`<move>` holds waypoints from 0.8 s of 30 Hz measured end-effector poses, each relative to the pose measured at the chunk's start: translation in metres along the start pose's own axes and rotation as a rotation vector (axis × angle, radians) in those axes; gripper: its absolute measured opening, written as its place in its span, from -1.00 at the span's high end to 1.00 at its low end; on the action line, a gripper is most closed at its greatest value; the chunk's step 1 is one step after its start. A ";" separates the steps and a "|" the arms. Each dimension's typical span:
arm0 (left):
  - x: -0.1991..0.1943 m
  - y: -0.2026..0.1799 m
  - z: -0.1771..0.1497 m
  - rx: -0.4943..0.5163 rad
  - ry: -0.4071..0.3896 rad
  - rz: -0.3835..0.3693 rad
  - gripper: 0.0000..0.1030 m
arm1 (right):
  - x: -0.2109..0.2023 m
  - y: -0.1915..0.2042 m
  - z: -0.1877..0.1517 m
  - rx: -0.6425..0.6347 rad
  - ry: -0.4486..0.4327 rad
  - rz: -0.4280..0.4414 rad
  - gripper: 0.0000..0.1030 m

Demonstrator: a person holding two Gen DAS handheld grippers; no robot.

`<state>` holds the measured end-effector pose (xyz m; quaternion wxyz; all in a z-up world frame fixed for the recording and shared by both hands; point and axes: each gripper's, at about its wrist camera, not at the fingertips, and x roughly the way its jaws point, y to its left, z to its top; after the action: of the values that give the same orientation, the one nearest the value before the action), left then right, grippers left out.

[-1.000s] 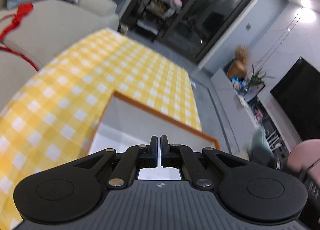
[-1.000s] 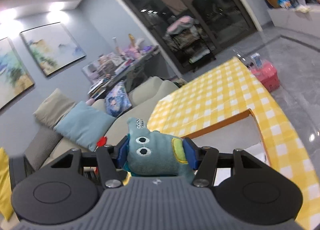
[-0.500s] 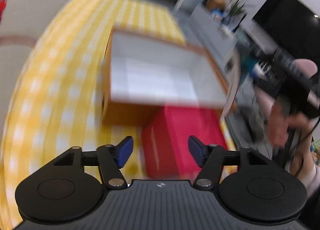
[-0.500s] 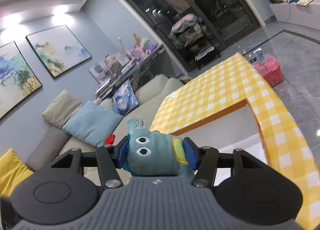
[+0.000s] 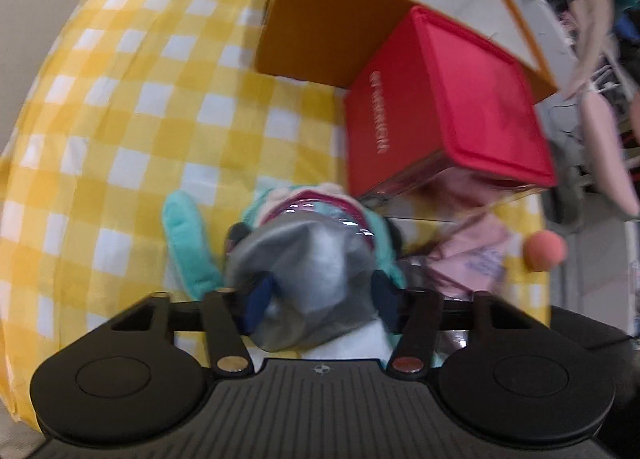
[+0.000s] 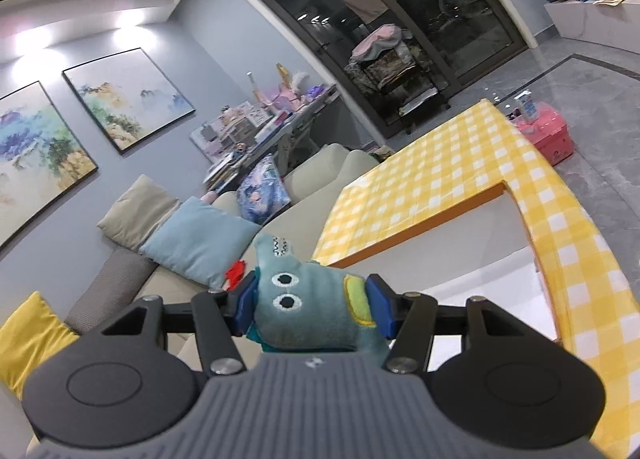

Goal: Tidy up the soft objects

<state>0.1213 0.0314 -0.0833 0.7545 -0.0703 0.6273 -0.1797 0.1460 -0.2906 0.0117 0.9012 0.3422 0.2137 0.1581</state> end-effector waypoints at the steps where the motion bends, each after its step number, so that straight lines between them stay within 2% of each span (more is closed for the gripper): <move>1: 0.004 0.000 -0.002 0.001 0.002 0.025 0.37 | -0.001 0.000 0.000 0.003 0.006 0.015 -0.10; 3: 0.006 -0.001 -0.006 -0.006 -0.026 0.080 0.56 | -0.005 -0.001 -0.003 0.009 0.008 0.032 -0.10; 4: 0.008 -0.001 -0.007 0.000 -0.024 0.085 0.82 | -0.006 -0.002 -0.005 0.008 0.008 0.032 -0.10; 5: 0.010 -0.002 -0.009 0.013 -0.025 0.080 0.98 | -0.007 -0.002 -0.005 0.007 0.006 0.027 -0.10; 10: 0.009 -0.014 -0.018 0.098 -0.018 0.109 1.00 | -0.013 -0.002 -0.005 0.005 0.021 0.017 -0.10; 13: -0.003 -0.014 -0.023 0.100 -0.047 0.059 1.00 | -0.015 0.000 -0.002 -0.032 0.025 0.009 -0.10; 15: -0.017 -0.013 -0.024 0.075 -0.077 0.021 1.00 | -0.015 0.003 -0.001 -0.040 0.026 0.008 -0.10; 18: -0.043 -0.018 -0.022 0.063 -0.136 0.006 1.00 | -0.011 0.007 0.000 -0.053 0.038 0.003 -0.10; 24: -0.099 -0.031 0.000 0.042 -0.301 -0.048 1.00 | -0.004 0.018 0.004 -0.095 0.037 0.019 -0.10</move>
<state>0.1006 0.0385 0.0180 0.8367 -0.0954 0.5016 -0.1981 0.1423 -0.2810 0.0278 0.9108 0.2981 0.2195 0.1827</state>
